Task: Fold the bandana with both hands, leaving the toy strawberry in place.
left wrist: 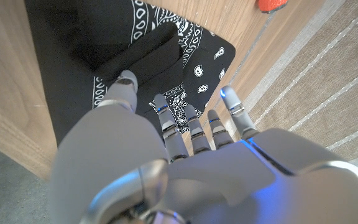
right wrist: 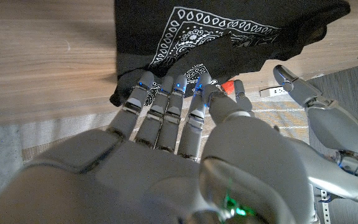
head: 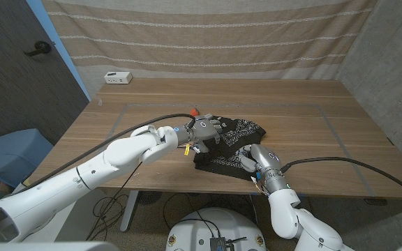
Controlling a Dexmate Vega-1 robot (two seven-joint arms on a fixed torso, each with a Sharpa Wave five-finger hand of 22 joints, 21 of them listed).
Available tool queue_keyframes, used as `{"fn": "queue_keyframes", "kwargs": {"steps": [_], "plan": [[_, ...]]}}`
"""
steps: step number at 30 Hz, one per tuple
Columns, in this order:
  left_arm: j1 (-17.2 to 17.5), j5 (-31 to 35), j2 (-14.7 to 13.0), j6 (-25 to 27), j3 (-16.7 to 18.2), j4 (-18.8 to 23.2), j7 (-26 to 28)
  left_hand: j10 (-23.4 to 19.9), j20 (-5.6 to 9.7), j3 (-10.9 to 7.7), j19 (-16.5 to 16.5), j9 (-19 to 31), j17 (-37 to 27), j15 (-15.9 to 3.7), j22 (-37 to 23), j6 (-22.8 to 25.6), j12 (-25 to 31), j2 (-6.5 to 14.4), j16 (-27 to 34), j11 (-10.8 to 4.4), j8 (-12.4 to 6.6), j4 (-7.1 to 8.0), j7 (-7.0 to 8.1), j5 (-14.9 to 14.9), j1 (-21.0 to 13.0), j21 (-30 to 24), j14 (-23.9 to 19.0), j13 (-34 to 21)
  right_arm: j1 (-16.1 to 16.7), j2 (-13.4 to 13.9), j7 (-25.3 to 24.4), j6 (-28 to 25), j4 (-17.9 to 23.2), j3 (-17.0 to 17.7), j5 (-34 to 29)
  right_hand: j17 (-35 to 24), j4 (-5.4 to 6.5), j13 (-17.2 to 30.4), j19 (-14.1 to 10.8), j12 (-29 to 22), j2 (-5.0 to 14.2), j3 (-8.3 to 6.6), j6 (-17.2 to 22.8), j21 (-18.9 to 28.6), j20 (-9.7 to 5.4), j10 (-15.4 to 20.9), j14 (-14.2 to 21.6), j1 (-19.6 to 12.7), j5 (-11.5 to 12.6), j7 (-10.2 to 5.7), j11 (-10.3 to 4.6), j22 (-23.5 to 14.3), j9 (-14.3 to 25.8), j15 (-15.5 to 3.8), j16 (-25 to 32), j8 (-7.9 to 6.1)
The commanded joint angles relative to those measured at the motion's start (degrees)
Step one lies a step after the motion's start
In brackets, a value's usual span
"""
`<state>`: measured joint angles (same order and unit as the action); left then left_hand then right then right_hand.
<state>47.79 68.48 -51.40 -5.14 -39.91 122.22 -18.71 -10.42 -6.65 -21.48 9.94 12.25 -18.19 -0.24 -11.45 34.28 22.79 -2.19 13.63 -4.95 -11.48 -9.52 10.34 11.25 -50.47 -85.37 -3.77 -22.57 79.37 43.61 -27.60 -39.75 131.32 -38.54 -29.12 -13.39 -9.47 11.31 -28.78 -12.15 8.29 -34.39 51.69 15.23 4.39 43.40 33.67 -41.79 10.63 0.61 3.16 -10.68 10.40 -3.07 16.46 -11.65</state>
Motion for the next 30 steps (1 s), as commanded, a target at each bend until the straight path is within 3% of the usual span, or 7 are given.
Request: {"fn": "queue_keyframes", "kwargs": {"steps": [1, 6, 12, 20, 24, 30], "plan": [[1.01, 4.31, -0.39, -1.39, -0.43, -4.34, 7.72, -0.19, 0.20, 0.58, 5.42, -0.01, -0.15, -0.27, -0.12, -3.93, 0.39, 0.04, 0.44, -0.37, 1.08, 0.38, 0.57, 0.31, -0.96, -0.21, -0.43, -0.20, -1.10, -0.54, -0.04, -0.43, -0.60, -0.30, 0.98, -0.04, 0.27, 0.14, -0.36, -0.15, -0.16, -0.01, 0.37, 0.05, 0.03, 0.31, 0.55, 0.56, -0.16, -0.06, 0.17, -0.16, 0.16, -2.05, 0.10, 0.14], [0.57, 5.18, -0.23, -1.60, -1.09, -5.42, 8.21, 0.01, 0.36, 0.96, 4.98, -0.08, -0.07, -0.56, -0.07, -7.89, 0.50, 0.03, 0.55, -0.51, 1.71, 0.33, 0.55, 0.35, -1.81, -0.20, -0.66, -0.17, -1.51, -0.53, -0.04, -0.39, -0.81, -0.39, 1.39, -0.06, 0.34, 0.14, -0.38, -0.11, -0.16, 0.01, 0.33, 0.04, -0.04, 0.28, 0.51, 0.70, -0.18, -0.03, 0.21, -0.16, 0.16, -1.99, 0.05, 0.19], [0.20, 7.55, 0.16, -1.20, -2.06, -6.67, 10.45, -0.32, 0.26, 1.02, 4.69, -0.13, -0.06, -0.75, -0.04, -7.35, 0.80, 0.48, 0.69, -0.61, 0.93, 0.44, 0.43, 0.41, -2.36, -0.20, -0.92, -0.15, -1.92, -0.23, 0.18, -0.29, -0.84, -0.44, 1.81, -0.10, 0.31, 0.14, -0.37, -0.09, -0.15, 0.04, 0.36, 0.02, -0.07, 0.33, 0.49, 0.75, -0.19, -0.06, 0.19, -0.16, 0.17, -2.02, 0.03, 0.22], [-0.54, 7.27, 0.96, -1.43, -2.99, -9.60, 16.44, -4.86, 0.96, 0.38, 1.01, -0.25, -0.44, -2.48, 0.72, -3.41, 3.27, 4.20, 2.41, -2.39, -0.69, 0.96, 0.27, -0.22, -4.40, -0.24, -4.61, -0.20, -2.23, -0.05, 0.26, -0.62, -0.80, -0.51, 2.24, 0.00, 0.29, 0.14, -0.38, -0.06, -0.30, -0.01, 0.38, 0.00, -0.07, 0.35, 0.57, 0.89, -0.19, 0.00, 0.32, -0.16, 0.17, -1.99, -0.10, 0.26], [-0.71, 6.86, 1.10, -1.21, -3.24, -9.75, 17.08, -6.17, 1.24, -0.03, -0.58, -0.31, -0.90, -3.27, 0.85, -1.20, 4.05, 6.49, 3.28, -2.42, -1.24, 1.35, 0.35, -0.46, -4.78, -0.30, -6.16, -0.19, -2.31, 0.15, 0.21, -0.60, -0.77, -0.46, 2.45, 0.00, 0.31, 0.14, -0.40, -0.03, -0.33, -0.01, 0.44, 0.00, -0.07, 0.33, 0.64, 0.98, -0.20, 0.02, 0.18, -0.16, 0.17, -1.97, -0.11, 0.26], [-1.27, 6.67, 1.67, -0.97, -3.91, -10.68, 17.42, -7.17, 1.24, -0.41, -1.37, -0.51, -1.37, -3.55, 0.94, -2.06, 4.65, 8.18, 3.74, -2.33, -0.46, 1.76, -1.38, -0.79, -4.50, -0.15, -7.02, -0.10, -2.46, 0.57, 0.26, -0.20, -0.76, -0.23, 2.91, 0.10, 0.30, 0.14, -0.42, -0.02, -0.60, -0.01, 0.46, -0.01, -0.05, 0.38, 0.61, 1.20, -0.23, 0.01, 0.38, -0.16, 0.17, -1.93, -0.28, 0.29]]}}
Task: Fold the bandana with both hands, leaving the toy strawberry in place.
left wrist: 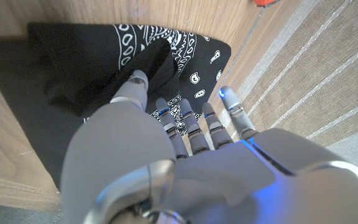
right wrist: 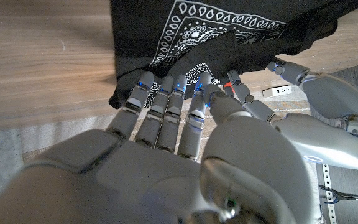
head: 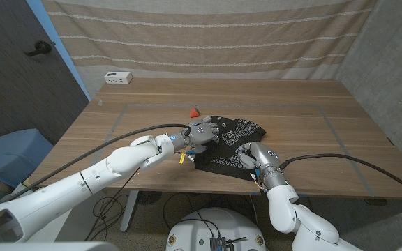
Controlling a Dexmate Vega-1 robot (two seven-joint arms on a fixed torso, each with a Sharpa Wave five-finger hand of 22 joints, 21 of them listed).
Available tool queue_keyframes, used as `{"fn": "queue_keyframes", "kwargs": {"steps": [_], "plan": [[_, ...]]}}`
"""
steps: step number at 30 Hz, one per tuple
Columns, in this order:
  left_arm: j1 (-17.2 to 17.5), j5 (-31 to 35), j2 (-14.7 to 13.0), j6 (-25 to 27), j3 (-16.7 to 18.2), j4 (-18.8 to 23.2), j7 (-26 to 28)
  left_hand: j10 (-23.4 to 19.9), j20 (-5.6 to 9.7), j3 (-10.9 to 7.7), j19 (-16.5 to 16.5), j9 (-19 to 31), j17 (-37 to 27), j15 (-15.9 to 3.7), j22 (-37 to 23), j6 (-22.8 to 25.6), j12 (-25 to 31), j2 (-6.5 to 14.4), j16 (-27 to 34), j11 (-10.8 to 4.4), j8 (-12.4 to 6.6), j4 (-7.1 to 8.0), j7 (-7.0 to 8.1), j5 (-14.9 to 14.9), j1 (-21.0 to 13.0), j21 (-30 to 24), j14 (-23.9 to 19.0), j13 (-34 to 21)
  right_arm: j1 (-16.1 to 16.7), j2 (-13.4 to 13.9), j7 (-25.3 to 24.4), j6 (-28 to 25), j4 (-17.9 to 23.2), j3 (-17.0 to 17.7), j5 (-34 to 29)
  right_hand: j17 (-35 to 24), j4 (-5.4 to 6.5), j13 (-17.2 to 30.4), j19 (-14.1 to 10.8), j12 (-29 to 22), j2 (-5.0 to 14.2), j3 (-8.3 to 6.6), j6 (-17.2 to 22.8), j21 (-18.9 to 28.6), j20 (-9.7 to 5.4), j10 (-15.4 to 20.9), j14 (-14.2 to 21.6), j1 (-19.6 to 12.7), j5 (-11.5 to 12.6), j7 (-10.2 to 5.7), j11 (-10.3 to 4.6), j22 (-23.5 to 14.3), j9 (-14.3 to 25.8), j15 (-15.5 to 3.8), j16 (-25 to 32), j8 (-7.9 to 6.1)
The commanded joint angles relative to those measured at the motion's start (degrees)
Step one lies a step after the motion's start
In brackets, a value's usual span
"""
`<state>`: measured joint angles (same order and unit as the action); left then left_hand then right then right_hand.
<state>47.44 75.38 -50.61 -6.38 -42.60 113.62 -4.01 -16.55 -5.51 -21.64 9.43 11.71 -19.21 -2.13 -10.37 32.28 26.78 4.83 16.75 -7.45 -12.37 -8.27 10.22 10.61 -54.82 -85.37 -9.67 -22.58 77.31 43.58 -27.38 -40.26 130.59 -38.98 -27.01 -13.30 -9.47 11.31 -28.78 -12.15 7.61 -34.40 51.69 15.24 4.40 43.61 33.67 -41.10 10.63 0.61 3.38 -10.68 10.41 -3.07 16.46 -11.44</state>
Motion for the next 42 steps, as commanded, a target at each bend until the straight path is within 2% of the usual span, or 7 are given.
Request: {"fn": "queue_keyframes", "kwargs": {"steps": [1, 18, 22, 24, 27, 31, 42], "plan": [[-1.08, -0.49, 1.03, 0.17, -1.36, -2.29, 2.54, -1.05, 0.08, -0.28, -1.08, 0.00, -0.40, -1.66, -0.13, 0.02, 0.67, 1.33, 0.65, 0.25, 0.44, 0.61, -1.40, -0.18, -0.03, -0.17, -1.22, -0.05, -0.44, 0.74, 0.09, 0.39, -0.03, 0.21, 0.79, 0.02, 0.33, 0.15, -0.42, -0.01, 0.04, -0.01, 0.49, -0.02, -0.05, 0.16, 0.58, 0.59, -0.24, 0.05, 0.20, -0.16, 0.16, -1.93, -0.32, 0.08], [-2.91, -2.56, 4.22, 0.34, -4.52, -7.44, 5.18, -3.32, -0.06, -1.06, -2.97, -0.52, -0.56, -1.82, -0.14, -5.66, 1.92, 2.35, 0.54, 0.37, 2.16, 0.42, -2.52, -0.25, 1.37, 0.20, -3.68, 0.67, -0.29, 1.82, 0.20, 0.86, 0.36, 1.09, 1.83, 0.12, 0.27, 0.15, -0.36, 0.06, -0.47, -0.14, 0.50, -0.10, 0.06, 0.16, 0.82, 1.04, -0.29, -0.03, 0.32, -0.15, 0.15, -1.91, -0.54, 0.15], [-3.38, -2.95, 4.93, 0.59, -5.33, -8.22, 4.88, -4.51, -0.38, -3.18, -3.85, -0.59, -1.02, -1.87, -0.19, 2.30, 2.90, 5.02, 0.41, 0.94, -0.39, 0.70, -6.38, 0.35, 1.40, 0.25, -4.68, 0.65, -0.48, 2.01, 0.32, 0.97, 0.35, 1.10, 1.85, 0.12, 0.31, 0.15, -0.38, 0.08, -0.54, -0.14, 0.51, -0.11, 0.05, 0.16, 0.79, 1.18, -0.30, -0.03, 0.32, -0.15, 0.15, -1.91, -0.60, 0.16], [-3.47, -2.89, 5.17, 0.85, -5.64, -8.77, 5.84, -5.33, -0.72, -4.53, -3.98, -0.59, -1.26, -2.13, -0.23, 4.70, 3.22, 6.04, 0.61, 1.16, -0.80, 0.77, -7.12, 0.65, 1.03, 0.23, -5.41, 0.86, -0.54, 1.97, 0.38, 0.90, 0.34, 1.14, 1.95, 0.08, 0.33, 0.15, -0.41, 0.09, -0.55, -0.12, 0.51, -0.11, 0.04, 0.16, 0.74, 1.25, -0.32, 0.00, 0.41, -0.15, 0.15, -1.82, -0.63, 0.17], [-3.15, -3.81, 5.27, 0.93, -5.56, -9.80, 10.00, -7.79, -0.69, -8.52, -5.67, -0.47, -1.84, -2.84, -0.31, 10.55, 4.06, 6.79, 1.33, 1.12, -1.48, 1.89, -8.68, 0.97, 0.75, -0.27, -7.75, 1.26, -0.65, 2.00, 0.51, 0.82, 0.29, 1.13, 2.04, 0.02, 0.31, 0.15, -0.41, 0.08, -0.54, -0.09, 0.54, -0.11, 0.02, 0.19, 0.75, 1.24, -0.34, 0.02, 0.27, -0.15, 0.15, -1.84, -0.59, 0.17], [-2.09, -7.60, 5.28, 0.42, -4.47, -10.94, 16.97, -12.88, 0.12, -12.37, -8.70, -0.49, -2.06, -5.32, -0.37, 16.51, 5.74, 6.18, 2.19, 0.06, -1.88, 3.15, -8.43, 0.97, 1.39, -1.21, -11.37, 1.63, -0.82, 1.88, 0.60, 0.57, 0.10, 1.09, 2.19, -0.07, 0.27, 0.15, -0.40, 0.11, -0.52, -0.05, 0.53, -0.13, -0.03, 0.18, 0.74, 1.23, -0.36, 0.06, 0.22, -0.15, 0.15, -1.86, -0.55, 0.18], [-0.15, -34.76, 5.63, -12.18, 1.04, -12.95, 19.13, -16.73, -0.97, -14.11, -8.52, -0.69, -1.25, -5.68, -0.42, 22.42, 6.59, 4.64, 2.48, 0.17, -2.16, 1.11, -9.49, 1.19, 1.72, -1.29, -14.68, 2.28, -1.24, 2.07, 0.45, 0.87, -0.51, 1.47, 2.77, -0.28, 0.17, 0.15, -0.40, 0.13, -0.39, 0.11, 0.46, -0.17, -0.05, 0.19, 0.64, 1.14, -0.40, 0.05, 0.09, -0.15, 0.16, -1.91, -0.46, 0.24]]}}
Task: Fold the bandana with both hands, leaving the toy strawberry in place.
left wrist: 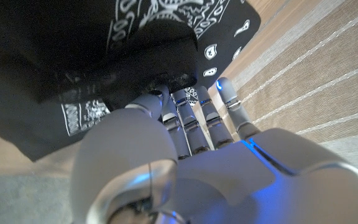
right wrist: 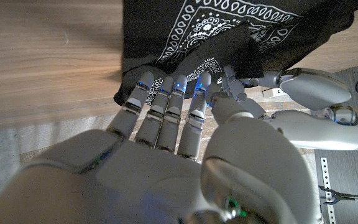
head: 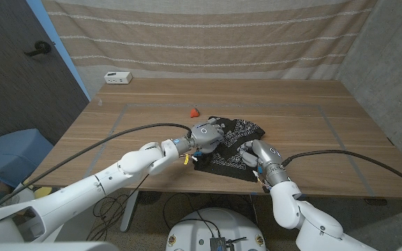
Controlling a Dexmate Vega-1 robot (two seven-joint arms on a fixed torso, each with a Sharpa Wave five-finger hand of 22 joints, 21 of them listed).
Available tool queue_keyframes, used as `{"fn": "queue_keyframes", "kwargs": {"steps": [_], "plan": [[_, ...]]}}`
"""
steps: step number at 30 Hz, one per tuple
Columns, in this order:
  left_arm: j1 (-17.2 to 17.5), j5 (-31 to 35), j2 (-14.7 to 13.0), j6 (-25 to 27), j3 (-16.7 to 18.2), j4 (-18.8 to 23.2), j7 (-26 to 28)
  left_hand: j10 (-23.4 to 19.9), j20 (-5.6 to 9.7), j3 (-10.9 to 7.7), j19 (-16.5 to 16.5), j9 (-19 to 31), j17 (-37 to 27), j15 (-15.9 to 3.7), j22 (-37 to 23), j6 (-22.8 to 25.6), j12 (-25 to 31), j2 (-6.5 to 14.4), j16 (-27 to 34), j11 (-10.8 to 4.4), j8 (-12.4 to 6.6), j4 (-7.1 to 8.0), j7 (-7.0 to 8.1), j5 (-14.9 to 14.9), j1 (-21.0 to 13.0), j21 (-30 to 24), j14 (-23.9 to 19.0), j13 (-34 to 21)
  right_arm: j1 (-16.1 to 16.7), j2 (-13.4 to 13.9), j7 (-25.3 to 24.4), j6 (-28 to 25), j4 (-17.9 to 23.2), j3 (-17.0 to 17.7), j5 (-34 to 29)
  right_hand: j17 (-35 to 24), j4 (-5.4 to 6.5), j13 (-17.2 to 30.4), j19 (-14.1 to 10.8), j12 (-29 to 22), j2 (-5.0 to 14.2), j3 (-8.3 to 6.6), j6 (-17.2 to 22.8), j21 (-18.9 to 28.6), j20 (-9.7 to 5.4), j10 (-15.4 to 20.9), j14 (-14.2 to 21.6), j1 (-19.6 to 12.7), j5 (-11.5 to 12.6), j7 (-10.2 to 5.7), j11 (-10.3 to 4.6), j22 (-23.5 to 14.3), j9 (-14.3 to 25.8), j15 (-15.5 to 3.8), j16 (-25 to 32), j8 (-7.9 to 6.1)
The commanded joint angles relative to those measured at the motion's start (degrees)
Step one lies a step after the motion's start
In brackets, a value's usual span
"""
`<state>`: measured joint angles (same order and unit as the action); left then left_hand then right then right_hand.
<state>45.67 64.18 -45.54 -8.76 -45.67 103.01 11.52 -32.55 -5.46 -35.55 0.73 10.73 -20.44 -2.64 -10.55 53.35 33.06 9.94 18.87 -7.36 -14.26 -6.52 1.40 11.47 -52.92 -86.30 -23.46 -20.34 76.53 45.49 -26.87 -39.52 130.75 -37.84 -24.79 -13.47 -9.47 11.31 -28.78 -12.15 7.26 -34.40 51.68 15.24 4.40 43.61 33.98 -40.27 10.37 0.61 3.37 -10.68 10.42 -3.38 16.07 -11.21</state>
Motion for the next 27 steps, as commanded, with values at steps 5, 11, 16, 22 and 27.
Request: {"fn": "queue_keyframes", "kwargs": {"steps": [5, 11, 16, 22, 27], "plan": [[1.77, -31.14, 1.10, -14.60, 5.30, -3.57, 0.79, -0.93, -1.14, -0.11, 0.50, 0.25, -0.18, -5.02, -0.25, 1.91, 0.31, -0.54, 0.52, 0.30, -0.09, -1.36, -1.12, 0.37, -0.48, -0.30, -0.85, 0.09, -0.30, 0.23, -0.97, 0.06, -0.79, 0.74, 0.30, -0.09, 0.16, 0.15, -0.40, 0.21, -0.03, 0.07, 0.33, -0.19, -0.05, 0.04, 0.21, 0.32, -0.13, 0.00, 0.05, -0.15, 0.15, -1.59, -0.17, 0.08], [1.43, -38.77, 2.35, -19.59, 6.24, -5.74, -3.42, -1.29, -1.32, -0.11, 0.94, 0.23, -0.37, -5.06, -0.26, 2.51, 0.33, -0.33, 0.83, 0.72, 0.22, -1.92, -1.94, 0.44, -0.67, -0.23, -1.17, 0.16, 0.56, 0.12, -3.55, -0.23, -1.04, 1.72, -0.66, 0.00, 0.38, 0.16, -0.39, 0.60, -0.30, 0.09, -1.14, -0.24, 0.00, -0.92, -0.50, 0.87, -0.18, 0.01, 0.03, -0.15, 0.17, -1.40, -0.69, 0.59], [1.10, -42.99, 4.03, -22.71, 6.50, -7.96, -6.21, -1.20, -1.33, -0.04, 1.10, 0.22, -0.50, -5.02, -0.26, 2.58, 0.27, -0.23, 0.89, 0.72, 0.43, -2.03, -1.83, 0.44, -0.64, -0.20, -1.03, 0.14, 1.43, -0.16, -6.26, -1.03, -1.32, 2.40, -2.29, -0.56, 1.51, 0.21, 0.75, 1.66, -0.51, 1.14, -4.54, -0.81, 0.16, -4.78, -3.51, 3.27, -0.47, -0.23, 0.23, -0.17, 0.23, -1.11, -1.81, 1.08], [-0.18, -47.68, 6.61, -25.97, 5.37, -11.51, -11.15, -1.19, -1.21, -0.04, 1.02, 0.22, -0.56, -5.02, -0.27, 2.48, 0.21, -0.18, 0.88, 0.89, 0.73, -2.12, -1.87, 0.45, -0.58, -0.24, -0.89, 0.14, 2.58, -0.24, -8.35, -2.52, -0.94, 3.64, -3.71, -0.93, 2.30, 0.28, 2.37, 2.08, -0.83, 2.27, -8.20, -1.55, 0.58, -9.09, -6.73, 5.94, -0.39, -0.42, -0.03, -0.21, 0.28, -0.71, -3.03, 1.13], [-1.51, -49.89, 9.26, -28.26, 4.05, -14.86, -14.40, -1.12, -1.33, -0.10, 1.10, 0.22, -0.66, -4.90, -0.27, 2.47, 0.09, -0.08, 0.95, 1.00, 1.04, -2.41, -2.32, 0.48, -0.74, -0.25, -0.80, 0.16, 3.96, -0.23, -10.67, -2.35, -0.72, 5.00, -4.51, -1.16, 2.51, 0.29, 2.98, 2.05, -0.63, 2.44, -9.19, -1.81, 0.72, -10.57, -7.92, 6.72, -0.32, -0.71, -0.33, -0.22, 0.30, -0.66, -3.34, 1.08]]}}
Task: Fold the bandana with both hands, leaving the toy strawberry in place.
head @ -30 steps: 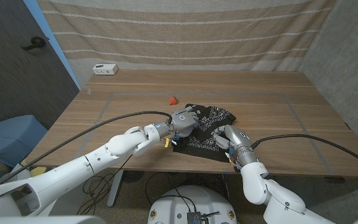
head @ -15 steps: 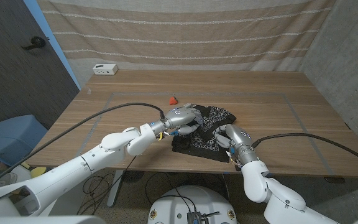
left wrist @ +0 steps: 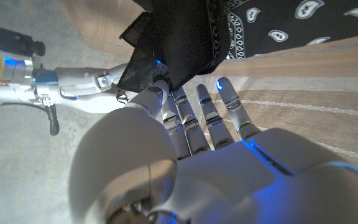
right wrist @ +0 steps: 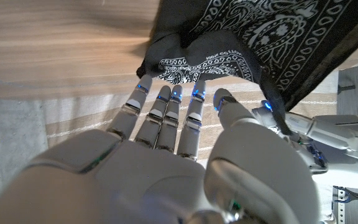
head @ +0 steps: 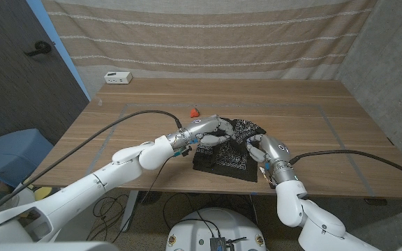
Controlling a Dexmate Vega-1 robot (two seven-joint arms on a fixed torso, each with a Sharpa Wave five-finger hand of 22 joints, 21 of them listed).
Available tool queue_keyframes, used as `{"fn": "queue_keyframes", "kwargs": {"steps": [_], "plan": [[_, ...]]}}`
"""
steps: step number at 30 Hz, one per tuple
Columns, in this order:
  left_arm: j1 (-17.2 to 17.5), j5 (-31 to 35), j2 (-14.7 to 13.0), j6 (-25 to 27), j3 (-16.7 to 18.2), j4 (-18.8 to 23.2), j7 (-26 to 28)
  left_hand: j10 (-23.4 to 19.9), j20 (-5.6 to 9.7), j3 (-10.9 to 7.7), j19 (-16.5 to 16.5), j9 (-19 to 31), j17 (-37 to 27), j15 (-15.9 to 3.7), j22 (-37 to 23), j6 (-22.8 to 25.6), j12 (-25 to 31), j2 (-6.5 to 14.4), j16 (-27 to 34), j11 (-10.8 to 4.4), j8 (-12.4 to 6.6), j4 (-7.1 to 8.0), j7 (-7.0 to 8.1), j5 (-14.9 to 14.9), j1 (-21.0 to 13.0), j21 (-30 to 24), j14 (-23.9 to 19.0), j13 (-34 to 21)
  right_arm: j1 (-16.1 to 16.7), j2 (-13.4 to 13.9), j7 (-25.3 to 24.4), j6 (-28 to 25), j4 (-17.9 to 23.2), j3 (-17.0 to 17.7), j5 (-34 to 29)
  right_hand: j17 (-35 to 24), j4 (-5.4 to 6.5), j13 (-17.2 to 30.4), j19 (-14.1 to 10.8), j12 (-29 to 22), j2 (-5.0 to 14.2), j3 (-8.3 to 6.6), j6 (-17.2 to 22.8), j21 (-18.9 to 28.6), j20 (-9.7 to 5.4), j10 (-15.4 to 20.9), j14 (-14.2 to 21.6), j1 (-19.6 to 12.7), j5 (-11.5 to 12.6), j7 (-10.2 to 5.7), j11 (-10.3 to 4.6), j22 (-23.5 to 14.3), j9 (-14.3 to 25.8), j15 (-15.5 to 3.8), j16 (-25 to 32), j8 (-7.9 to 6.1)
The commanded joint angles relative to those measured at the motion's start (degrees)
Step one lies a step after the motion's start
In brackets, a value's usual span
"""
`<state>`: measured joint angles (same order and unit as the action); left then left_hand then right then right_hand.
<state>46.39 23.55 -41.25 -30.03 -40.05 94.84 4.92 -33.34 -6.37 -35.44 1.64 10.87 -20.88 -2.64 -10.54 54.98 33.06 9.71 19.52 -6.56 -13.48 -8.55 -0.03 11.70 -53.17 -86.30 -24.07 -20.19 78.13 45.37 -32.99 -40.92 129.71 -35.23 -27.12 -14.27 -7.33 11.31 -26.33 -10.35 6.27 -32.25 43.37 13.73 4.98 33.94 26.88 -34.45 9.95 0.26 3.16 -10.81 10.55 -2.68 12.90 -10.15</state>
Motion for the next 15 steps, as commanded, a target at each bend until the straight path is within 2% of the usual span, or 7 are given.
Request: {"fn": "queue_keyframes", "kwargs": {"steps": [1, 8, 15], "plan": [[-2.35, -9.51, 5.45, -7.35, -1.70, -7.28, -8.08, -0.33, -0.35, -0.19, 0.21, 0.09, -0.31, -4.89, -0.28, 0.86, 0.08, 0.24, 0.34, 0.26, 0.33, -0.40, -0.99, 0.25, -0.51, -0.25, -0.11, 0.00, 2.57, -0.14, -4.93, -0.98, 0.38, 2.62, -2.40, -0.44, 0.55, 0.29, 0.56, 0.21, 0.49, 0.34, -1.24, -0.32, 0.16, -1.11, -0.92, 1.21, 0.12, -0.33, -0.09, -0.10, 0.17, -1.38, -0.16, 0.06], [-4.47, -13.84, 7.94, -8.13, -3.38, -11.05, -13.86, -0.32, -0.25, -0.22, 0.23, 0.09, -0.37, -4.83, -0.28, 0.80, 0.02, 0.22, 0.30, 0.36, 0.67, -0.52, -1.10, 0.27, -0.48, -0.26, 0.13, -0.05, 3.96, 0.00, -7.38, -0.91, 0.87, 4.77, -3.76, -0.77, 1.76, 0.31, 1.23, -0.02, 1.78, 0.34, -2.26, -0.57, 0.05, -2.40, -1.86, 3.05, 0.27, -0.48, -0.60, -0.14, 0.19, -1.52, -0.31, -0.10], [-7.12, -22.57, 9.72, -6.88, -5.69, -14.33, -23.86, 0.03, -0.31, -0.19, 0.47, 0.10, -0.66, -4.62, -0.29, 0.54, -0.20, 0.41, 0.42, 0.79, 1.16, -0.64, -1.18, 0.27, -0.58, -0.24, 0.50, -0.12, 3.96, -0.67, -9.34, -1.27, 0.06, 5.57, -5.95, -0.76, 2.21, 0.30, 1.62, -0.12, 3.35, -0.64, -2.71, -0.70, -0.24, -3.18, -2.44, 3.43, 0.50, -0.75, -1.27, -0.15, 0.19, -1.80, -0.53, -0.25]]}}
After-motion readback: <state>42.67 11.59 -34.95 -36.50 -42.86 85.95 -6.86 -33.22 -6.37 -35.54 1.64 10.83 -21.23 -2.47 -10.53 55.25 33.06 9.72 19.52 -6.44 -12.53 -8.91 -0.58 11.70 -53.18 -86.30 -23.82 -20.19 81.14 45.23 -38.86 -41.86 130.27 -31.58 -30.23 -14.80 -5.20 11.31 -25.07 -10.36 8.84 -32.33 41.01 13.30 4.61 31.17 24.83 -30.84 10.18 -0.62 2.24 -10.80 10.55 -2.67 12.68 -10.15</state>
